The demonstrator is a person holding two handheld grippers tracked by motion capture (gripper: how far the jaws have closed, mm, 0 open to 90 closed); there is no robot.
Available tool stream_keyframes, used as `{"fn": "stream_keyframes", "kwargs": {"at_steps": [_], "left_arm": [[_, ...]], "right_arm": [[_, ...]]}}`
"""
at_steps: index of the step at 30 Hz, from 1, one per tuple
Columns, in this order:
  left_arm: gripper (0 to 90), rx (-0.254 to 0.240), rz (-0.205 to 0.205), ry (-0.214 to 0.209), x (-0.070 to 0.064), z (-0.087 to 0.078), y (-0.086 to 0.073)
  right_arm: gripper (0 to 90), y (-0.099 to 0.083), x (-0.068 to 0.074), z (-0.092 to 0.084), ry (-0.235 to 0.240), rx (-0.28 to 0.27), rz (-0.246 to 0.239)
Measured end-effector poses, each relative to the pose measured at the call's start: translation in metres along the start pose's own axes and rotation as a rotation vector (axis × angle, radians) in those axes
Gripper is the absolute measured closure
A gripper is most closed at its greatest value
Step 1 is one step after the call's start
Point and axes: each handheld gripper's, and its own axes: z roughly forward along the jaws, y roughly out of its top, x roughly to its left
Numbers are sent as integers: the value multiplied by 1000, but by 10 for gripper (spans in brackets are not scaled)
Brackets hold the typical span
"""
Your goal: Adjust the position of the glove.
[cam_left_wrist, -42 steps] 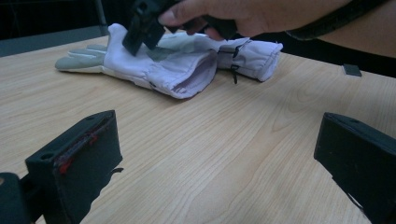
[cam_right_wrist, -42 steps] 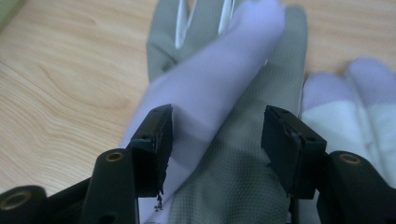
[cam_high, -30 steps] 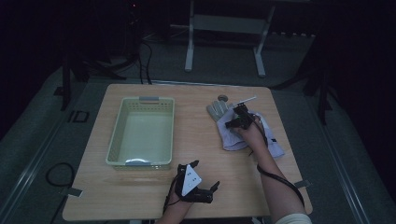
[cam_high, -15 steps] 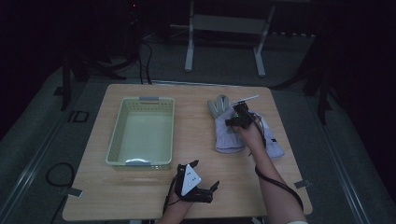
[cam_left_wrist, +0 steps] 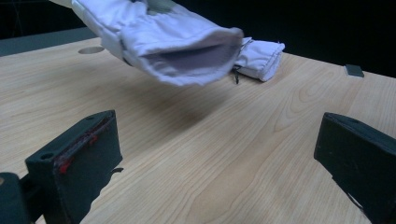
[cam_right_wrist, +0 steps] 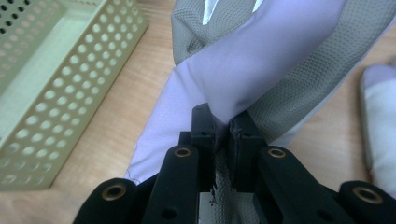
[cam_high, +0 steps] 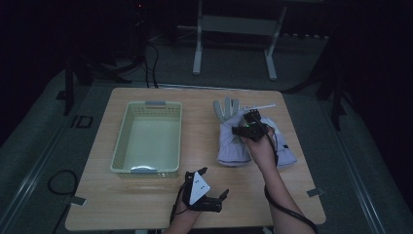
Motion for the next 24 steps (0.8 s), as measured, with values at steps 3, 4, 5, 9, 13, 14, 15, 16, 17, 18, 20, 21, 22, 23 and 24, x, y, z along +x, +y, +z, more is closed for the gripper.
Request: {"fn": "stream_keyframes", "kwargs": {"at_steps": [3,4,5,9,13,14,15,16,17,18,20,21,22,23,24], "left_arm": [[8,1,1,2,0,0,0],[8,2,1,2,0,0,0],[8,3,1,2,0,0,0],[8,0,-7,1,0,0,0],[8,0,-7,-1,0,0,0],[8,0,-7,-1,0,0,0],[8,1,-5,-2,0,0,0],[8,1,-5,-2,1,0,0],[8,2,-5,-4,1,0,0],[8,3,-5,-4,1,0,0],[8,3,-6,-4,1,0,0],[8,2,-6,-4,1,0,0],[8,3,-5,-4,1,0,0],[8,3,-6,-4,0,0,0],[8,3,-5,-4,0,0,0]], "right_arm": [[827,-7,2,0,-5,5,4],[827,-10,2,2,-4,11,7],[827,-11,2,4,-3,15,12],[825,-19,4,19,4,54,22],[823,-20,4,32,-2,71,33],[823,-20,4,34,-1,74,42],[822,-20,4,37,-1,79,47],[822,-20,5,41,-11,82,38],[821,-20,5,44,-15,90,36],[821,-20,5,48,-25,99,40],[820,-20,5,54,-38,114,38],[820,-20,4,57,-42,123,46],[819,-20,3,59,-49,127,46],[817,-19,2,62,-52,137,44],[815,-19,2,64,-57,145,38]]}}
